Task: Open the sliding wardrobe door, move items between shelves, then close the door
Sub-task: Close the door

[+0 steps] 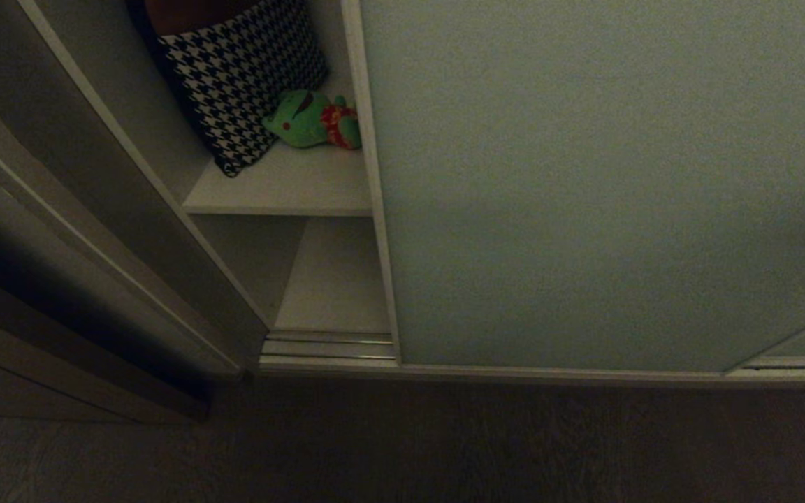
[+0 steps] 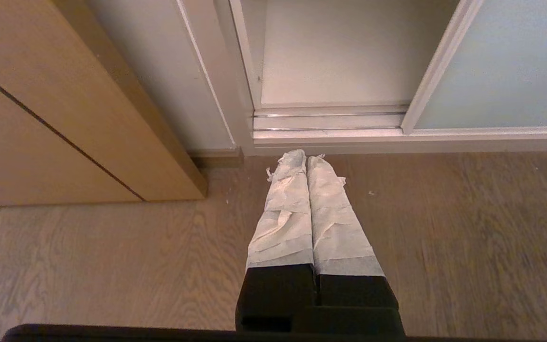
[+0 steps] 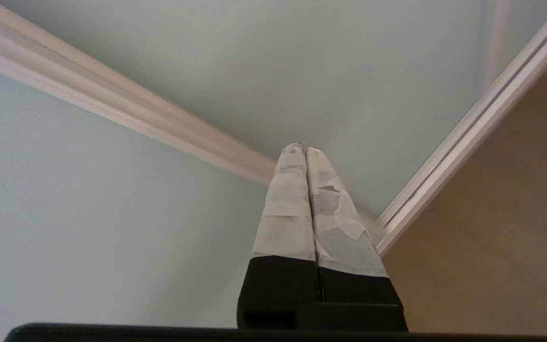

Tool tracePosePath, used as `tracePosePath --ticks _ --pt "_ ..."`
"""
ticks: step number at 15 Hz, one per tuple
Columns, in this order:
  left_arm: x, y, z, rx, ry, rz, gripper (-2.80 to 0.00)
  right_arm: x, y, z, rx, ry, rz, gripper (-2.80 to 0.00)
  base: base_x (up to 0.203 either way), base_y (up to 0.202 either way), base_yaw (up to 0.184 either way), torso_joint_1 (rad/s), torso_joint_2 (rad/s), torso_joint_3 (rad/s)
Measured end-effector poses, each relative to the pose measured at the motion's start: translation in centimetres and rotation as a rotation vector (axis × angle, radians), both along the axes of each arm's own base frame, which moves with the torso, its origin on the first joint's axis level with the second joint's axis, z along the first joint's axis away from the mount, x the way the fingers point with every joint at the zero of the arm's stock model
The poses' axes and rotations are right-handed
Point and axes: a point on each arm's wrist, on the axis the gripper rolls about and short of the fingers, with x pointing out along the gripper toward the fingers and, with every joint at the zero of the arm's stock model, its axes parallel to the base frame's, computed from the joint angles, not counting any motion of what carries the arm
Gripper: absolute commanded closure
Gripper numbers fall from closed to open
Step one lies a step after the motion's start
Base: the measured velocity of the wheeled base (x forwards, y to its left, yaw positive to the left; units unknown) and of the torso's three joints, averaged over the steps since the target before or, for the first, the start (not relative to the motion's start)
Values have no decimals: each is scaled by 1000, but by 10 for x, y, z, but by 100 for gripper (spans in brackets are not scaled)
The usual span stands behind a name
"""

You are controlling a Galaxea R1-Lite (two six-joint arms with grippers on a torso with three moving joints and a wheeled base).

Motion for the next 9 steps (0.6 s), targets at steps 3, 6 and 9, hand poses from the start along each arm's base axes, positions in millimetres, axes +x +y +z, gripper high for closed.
tracePosePath --ticks 3,6,9 --pt "0 0 0 0 0 0 0 29 -4 -15 67 -2 72 0 0 0 0 0 0 0" --pt "0 0 0 0 0 0 0 55 -4 -27 89 9 135 0 0 0 0 0 0 0" --pt "0 0 0 0 0 0 0 69 -7 -32 76 4 162 0 0 0 0 0 0 0"
